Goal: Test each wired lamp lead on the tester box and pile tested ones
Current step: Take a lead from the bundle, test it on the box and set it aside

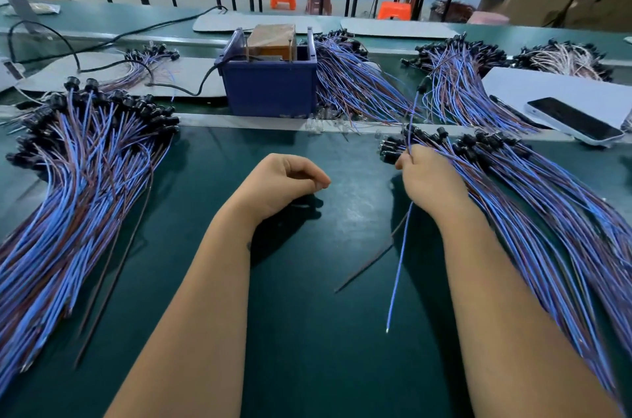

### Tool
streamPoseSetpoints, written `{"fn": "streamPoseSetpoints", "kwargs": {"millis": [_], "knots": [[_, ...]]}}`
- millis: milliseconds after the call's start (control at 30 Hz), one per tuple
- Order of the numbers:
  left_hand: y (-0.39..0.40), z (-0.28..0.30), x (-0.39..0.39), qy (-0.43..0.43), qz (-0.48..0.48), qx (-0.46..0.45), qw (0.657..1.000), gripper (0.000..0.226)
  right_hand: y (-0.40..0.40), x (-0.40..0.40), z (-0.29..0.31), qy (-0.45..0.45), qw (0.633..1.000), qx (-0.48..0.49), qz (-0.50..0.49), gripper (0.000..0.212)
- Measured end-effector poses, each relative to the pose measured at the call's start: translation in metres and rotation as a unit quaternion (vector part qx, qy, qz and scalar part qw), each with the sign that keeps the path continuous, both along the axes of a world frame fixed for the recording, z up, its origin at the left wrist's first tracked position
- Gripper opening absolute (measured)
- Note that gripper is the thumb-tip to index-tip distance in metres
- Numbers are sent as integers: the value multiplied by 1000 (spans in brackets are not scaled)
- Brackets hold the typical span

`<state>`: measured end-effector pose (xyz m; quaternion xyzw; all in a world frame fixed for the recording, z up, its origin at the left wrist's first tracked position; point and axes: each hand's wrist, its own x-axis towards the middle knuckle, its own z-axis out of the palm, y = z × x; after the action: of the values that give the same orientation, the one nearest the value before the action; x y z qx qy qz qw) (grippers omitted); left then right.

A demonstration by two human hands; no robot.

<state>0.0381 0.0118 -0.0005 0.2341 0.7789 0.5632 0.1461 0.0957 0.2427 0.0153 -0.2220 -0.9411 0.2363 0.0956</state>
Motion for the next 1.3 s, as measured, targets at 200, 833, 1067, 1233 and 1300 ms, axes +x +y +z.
{"fn": "streamPoseSetpoints", "kwargs": {"millis": [200, 833, 1067, 1233, 1300], "knots": [[3, 1, 2, -6, 17, -4, 1000, 31, 48, 25, 31, -189, 967, 167, -48, 13], [1, 1, -1, 141, 254, -83, 953, 26, -143, -34, -21, 28, 971, 186, 151, 32], [-37, 3, -14, 121, 477, -312, 813, 36, -135, -42, -29, 46, 982, 91, 158, 34], [-52, 2, -18, 33, 453, -353, 818, 44, -133, -37, -29, 59, 982, 52, 170, 30], [-51, 2, -18, 45, 453, -360, 814, 43, -133, -37, -29, 60, 982, 47, 171, 29]]}}
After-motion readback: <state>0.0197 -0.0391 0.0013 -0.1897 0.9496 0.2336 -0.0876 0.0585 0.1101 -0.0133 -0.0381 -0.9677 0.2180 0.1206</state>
